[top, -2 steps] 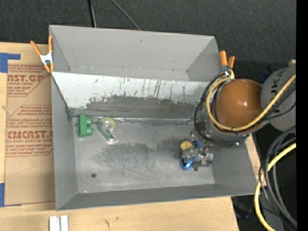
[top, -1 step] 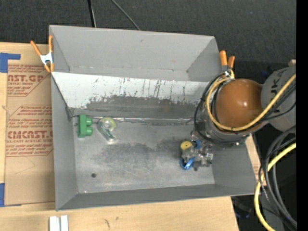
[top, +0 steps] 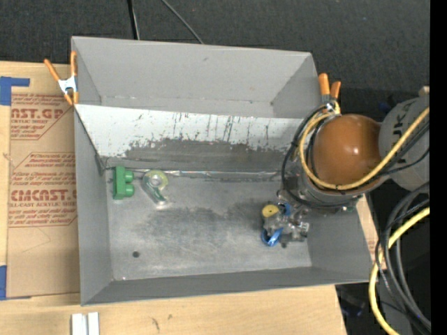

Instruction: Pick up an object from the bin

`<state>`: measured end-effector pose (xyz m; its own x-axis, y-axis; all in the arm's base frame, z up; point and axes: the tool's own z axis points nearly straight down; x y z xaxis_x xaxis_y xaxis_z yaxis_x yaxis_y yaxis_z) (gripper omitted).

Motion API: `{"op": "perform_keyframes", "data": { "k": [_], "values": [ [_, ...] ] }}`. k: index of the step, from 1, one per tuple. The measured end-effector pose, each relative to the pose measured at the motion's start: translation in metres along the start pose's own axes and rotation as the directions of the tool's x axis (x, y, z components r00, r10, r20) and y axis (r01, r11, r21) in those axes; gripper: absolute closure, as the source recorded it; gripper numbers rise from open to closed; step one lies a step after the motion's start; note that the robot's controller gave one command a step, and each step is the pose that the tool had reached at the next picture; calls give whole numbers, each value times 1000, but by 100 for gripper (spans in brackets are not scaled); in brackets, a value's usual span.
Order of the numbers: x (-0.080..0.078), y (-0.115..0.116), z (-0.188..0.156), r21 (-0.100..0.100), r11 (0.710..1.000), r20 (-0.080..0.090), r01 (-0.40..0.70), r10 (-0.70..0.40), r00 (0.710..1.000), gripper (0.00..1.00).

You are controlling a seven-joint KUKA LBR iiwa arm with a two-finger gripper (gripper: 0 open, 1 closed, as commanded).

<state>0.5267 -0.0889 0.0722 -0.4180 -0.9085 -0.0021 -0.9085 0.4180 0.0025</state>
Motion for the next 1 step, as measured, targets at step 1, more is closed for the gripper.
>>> {"op": "perform_keyframes", "data": {
  "k": [1],
  "values": [
    [0, 0, 0, 0, 1000, 0, 0, 0, 1000, 100]
  ]
}}
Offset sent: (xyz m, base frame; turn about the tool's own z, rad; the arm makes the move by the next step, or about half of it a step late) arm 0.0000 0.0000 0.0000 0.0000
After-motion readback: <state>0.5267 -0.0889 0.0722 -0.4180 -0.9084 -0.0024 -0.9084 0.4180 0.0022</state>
